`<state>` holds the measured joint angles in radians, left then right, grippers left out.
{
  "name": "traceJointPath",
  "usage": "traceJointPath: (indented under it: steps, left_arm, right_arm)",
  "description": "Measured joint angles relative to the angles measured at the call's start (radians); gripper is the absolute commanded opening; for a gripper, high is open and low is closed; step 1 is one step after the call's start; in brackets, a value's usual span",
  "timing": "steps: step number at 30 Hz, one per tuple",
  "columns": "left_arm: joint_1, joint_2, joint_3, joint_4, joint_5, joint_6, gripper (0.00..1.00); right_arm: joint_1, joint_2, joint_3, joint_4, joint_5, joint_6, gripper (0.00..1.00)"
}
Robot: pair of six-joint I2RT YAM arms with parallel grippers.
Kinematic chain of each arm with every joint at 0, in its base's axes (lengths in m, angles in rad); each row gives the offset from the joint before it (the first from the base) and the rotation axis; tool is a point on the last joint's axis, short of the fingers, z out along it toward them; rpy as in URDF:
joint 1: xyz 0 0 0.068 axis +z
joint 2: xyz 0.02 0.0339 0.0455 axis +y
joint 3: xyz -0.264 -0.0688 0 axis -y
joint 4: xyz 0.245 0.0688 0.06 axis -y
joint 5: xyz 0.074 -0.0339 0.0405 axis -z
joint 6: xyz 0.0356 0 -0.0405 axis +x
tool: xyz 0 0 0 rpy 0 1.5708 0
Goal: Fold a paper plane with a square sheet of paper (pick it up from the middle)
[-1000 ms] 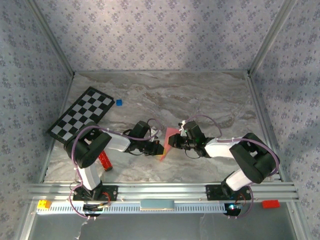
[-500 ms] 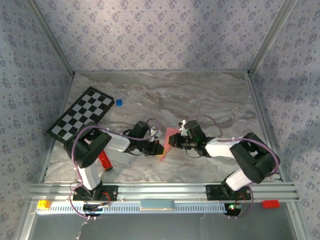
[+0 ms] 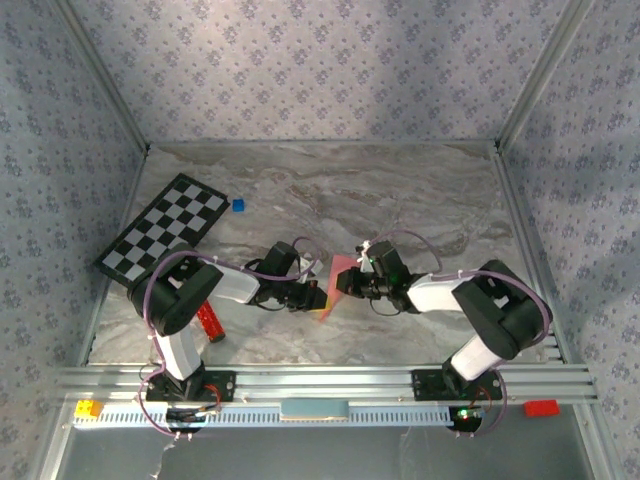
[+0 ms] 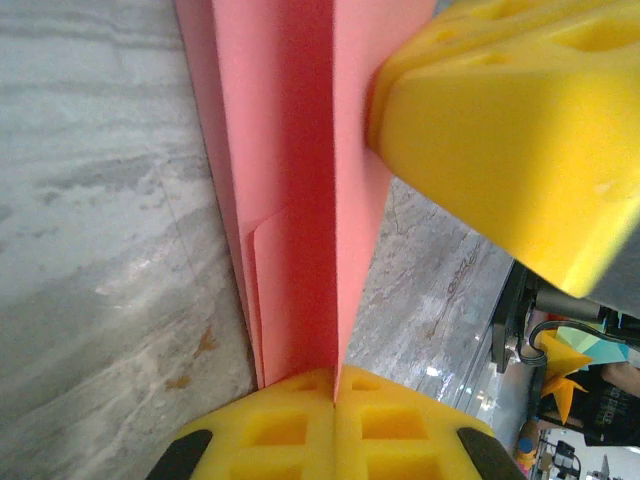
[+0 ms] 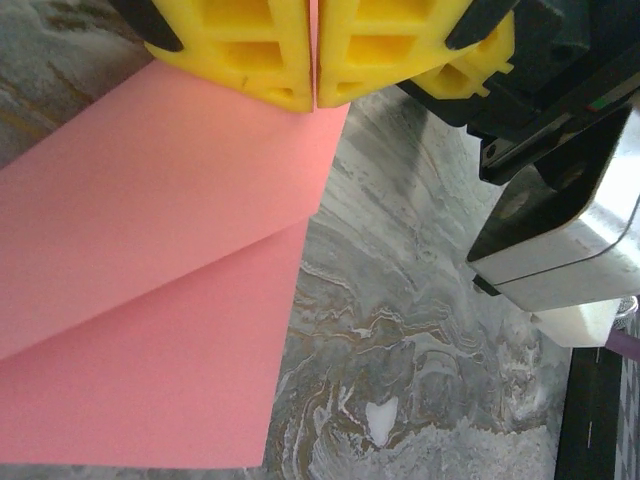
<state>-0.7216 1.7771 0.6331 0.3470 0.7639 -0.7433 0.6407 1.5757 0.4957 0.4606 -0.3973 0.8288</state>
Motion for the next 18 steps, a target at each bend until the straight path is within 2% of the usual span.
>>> traceJointPath:
  steps: [18]
  left_arm:
    - [0.006,0.005,-0.004,0.013,0.014,-0.003,0.0]
  right_arm:
    - [-0.013,0.074,0.019,0.046,-0.019,0.001,0.1]
